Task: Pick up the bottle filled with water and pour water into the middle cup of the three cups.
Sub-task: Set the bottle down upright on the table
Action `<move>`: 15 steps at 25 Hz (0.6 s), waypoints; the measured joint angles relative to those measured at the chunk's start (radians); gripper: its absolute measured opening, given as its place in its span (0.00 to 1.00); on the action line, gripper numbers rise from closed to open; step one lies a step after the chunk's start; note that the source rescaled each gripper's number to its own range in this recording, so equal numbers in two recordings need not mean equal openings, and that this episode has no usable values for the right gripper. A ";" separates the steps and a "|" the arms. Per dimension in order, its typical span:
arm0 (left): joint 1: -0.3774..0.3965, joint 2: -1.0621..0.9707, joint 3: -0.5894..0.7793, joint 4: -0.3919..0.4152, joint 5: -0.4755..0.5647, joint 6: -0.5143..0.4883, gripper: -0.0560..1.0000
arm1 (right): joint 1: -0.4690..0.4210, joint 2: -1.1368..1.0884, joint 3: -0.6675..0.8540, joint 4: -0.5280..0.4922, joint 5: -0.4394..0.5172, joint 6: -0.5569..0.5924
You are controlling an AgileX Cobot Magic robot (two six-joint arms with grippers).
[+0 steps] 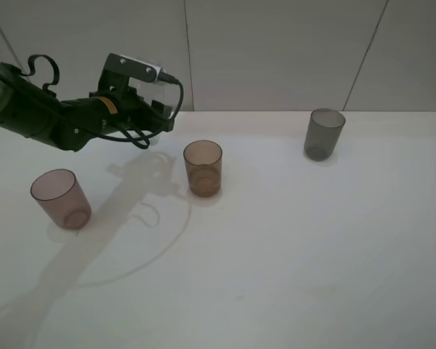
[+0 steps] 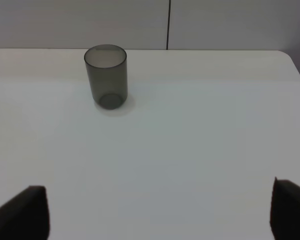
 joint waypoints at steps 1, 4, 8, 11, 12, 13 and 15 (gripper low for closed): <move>0.003 0.019 0.000 0.000 -0.026 -0.010 0.07 | 0.000 0.000 0.000 0.000 0.000 0.000; 0.005 0.059 0.001 0.005 -0.067 -0.030 0.07 | 0.000 0.000 0.000 0.000 0.000 0.000; 0.005 0.090 0.001 0.036 -0.092 -0.036 0.07 | 0.000 0.000 0.000 0.000 0.000 0.000; 0.005 0.107 0.002 0.044 -0.092 -0.041 0.07 | 0.000 0.000 0.000 0.000 0.000 0.000; 0.005 0.112 0.002 0.047 -0.092 -0.047 0.07 | 0.000 0.000 0.000 0.000 0.000 0.000; 0.005 0.115 0.002 0.052 -0.092 -0.056 0.07 | 0.000 0.000 0.000 0.000 0.000 0.000; 0.005 0.118 0.002 0.069 -0.092 -0.075 0.07 | 0.000 0.000 0.000 0.000 0.000 0.000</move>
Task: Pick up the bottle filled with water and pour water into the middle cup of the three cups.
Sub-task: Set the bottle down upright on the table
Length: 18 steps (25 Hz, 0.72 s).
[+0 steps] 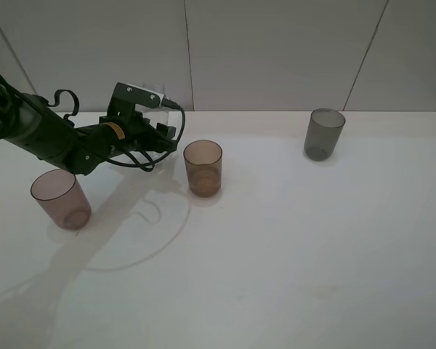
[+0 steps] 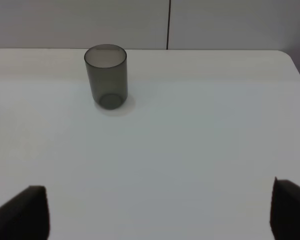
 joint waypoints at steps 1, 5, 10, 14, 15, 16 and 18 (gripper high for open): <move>0.000 0.002 0.000 0.011 0.000 -0.010 0.07 | 0.000 0.000 0.000 0.000 0.000 0.000; 0.000 0.010 0.000 0.034 0.002 -0.029 0.07 | 0.000 0.000 0.000 0.000 0.000 0.000; 0.000 0.011 0.000 0.035 0.000 -0.040 0.59 | 0.000 0.000 0.000 0.000 0.000 0.000; 0.000 0.011 0.000 0.035 0.000 -0.040 0.79 | 0.000 0.000 0.000 0.000 0.000 0.000; 0.000 0.010 0.000 0.035 0.000 -0.040 0.80 | 0.000 0.000 0.000 0.000 0.000 0.000; 0.000 0.009 0.000 0.035 0.000 -0.040 0.80 | 0.000 0.000 0.000 0.000 0.000 0.000; 0.000 0.003 0.000 0.035 0.000 -0.040 0.81 | 0.000 0.000 0.000 0.000 0.000 0.000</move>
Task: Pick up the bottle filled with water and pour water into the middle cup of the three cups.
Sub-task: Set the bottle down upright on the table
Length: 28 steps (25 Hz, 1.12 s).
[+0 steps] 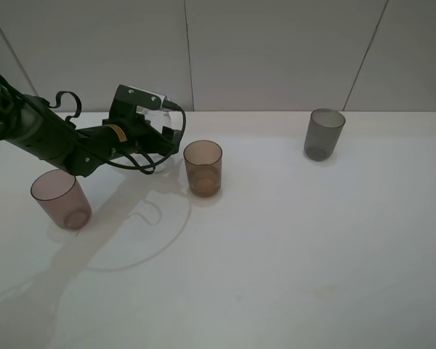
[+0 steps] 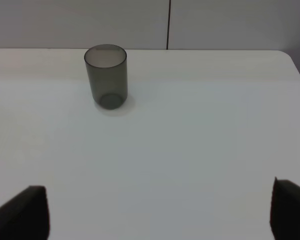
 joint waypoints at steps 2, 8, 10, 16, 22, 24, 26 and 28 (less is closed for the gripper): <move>0.000 -0.013 0.000 0.000 0.000 0.000 0.81 | 0.000 0.000 0.000 0.000 0.000 0.000; 0.000 -0.060 0.001 0.001 0.001 0.000 0.81 | 0.000 0.000 0.000 0.000 0.000 0.000; 0.000 -0.074 0.001 0.008 0.014 0.000 0.81 | 0.000 0.000 0.000 0.000 0.000 0.000; 0.000 -0.136 0.025 0.018 0.037 0.000 0.81 | 0.000 0.000 0.000 0.000 0.000 0.000; 0.000 -0.201 0.045 0.018 0.043 0.000 0.81 | 0.000 0.000 0.000 0.000 0.000 0.000; 0.000 -0.221 0.046 0.018 0.043 0.000 0.81 | 0.000 0.000 0.000 0.000 0.000 0.000; 0.000 -0.244 0.047 0.018 0.045 0.000 0.81 | 0.000 0.000 0.000 0.000 0.000 0.000; 0.000 -0.270 0.047 0.018 0.052 0.000 0.81 | 0.000 0.000 0.000 0.000 0.000 0.000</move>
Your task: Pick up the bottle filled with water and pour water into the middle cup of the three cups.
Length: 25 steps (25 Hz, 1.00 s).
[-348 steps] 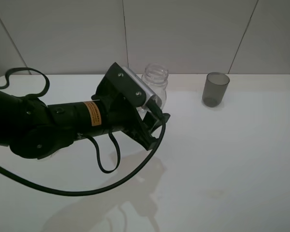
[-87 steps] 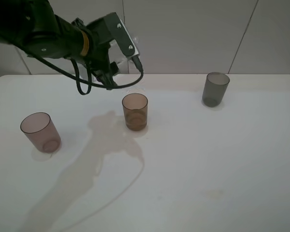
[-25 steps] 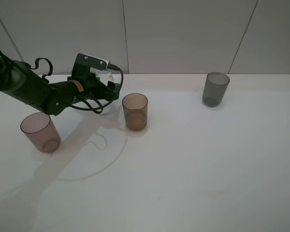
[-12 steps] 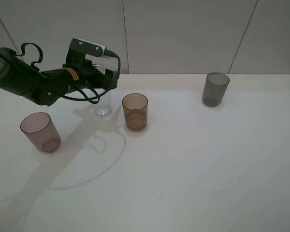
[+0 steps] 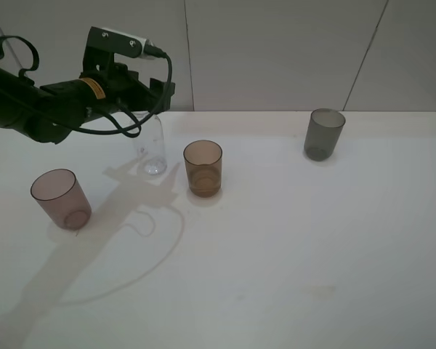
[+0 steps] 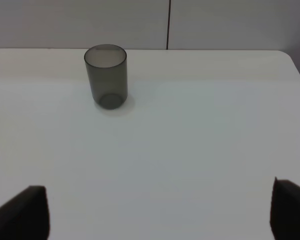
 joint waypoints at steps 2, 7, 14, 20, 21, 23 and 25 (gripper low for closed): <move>0.000 -0.035 0.000 0.000 0.024 0.000 0.81 | 0.000 0.000 0.000 0.000 0.000 0.000; 0.000 -0.154 0.000 -0.012 0.163 0.000 0.81 | 0.000 0.000 0.000 0.000 0.000 0.000; 0.000 -0.404 0.001 -0.075 0.454 0.007 0.81 | 0.000 0.000 0.000 0.000 0.000 0.000; 0.001 -0.627 0.001 -0.106 0.648 0.019 0.83 | 0.000 0.000 0.000 0.000 0.000 0.000; 0.006 -0.658 0.001 -0.109 0.688 0.019 0.87 | 0.000 0.000 0.000 0.000 0.000 0.000; 0.024 -0.733 0.001 -0.113 0.782 0.013 0.96 | 0.000 0.000 0.000 0.000 0.000 0.000; 0.044 -0.801 0.001 -0.113 0.888 -0.002 0.99 | 0.000 0.000 0.000 0.000 0.000 0.000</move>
